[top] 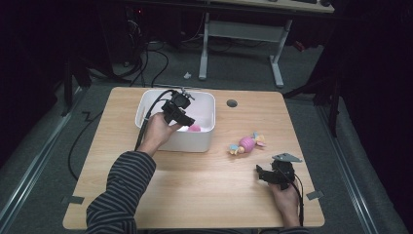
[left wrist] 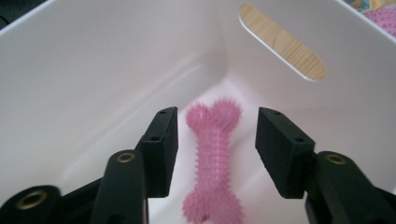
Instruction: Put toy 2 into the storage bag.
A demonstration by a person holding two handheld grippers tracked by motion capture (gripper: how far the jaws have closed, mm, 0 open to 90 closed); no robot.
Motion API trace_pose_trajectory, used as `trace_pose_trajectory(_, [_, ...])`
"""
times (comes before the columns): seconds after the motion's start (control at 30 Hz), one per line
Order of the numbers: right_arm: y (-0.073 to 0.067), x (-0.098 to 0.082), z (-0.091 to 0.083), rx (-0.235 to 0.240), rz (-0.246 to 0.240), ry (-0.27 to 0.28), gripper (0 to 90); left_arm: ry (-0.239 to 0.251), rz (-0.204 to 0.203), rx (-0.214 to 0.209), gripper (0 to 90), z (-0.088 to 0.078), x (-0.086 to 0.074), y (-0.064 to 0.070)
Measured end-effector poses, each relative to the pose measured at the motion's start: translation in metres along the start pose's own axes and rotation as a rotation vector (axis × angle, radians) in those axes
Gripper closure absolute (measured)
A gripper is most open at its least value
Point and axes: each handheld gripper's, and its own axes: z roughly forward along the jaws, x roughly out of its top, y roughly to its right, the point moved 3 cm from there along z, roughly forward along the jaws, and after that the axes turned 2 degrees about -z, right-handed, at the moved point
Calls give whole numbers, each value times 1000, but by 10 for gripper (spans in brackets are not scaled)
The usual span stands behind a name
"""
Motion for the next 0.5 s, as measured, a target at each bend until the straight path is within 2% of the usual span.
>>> trace_pose_trajectory(0.17, [0, 0, 0, 0, 0, 0, 203, 22, -7, 6, 459, -8, -1, -1])
trace_pose_trajectory(0.5, [0, 0, 0, 1, -1, 0, 203, 107, -19, 11, 420, -34, -4, 3])
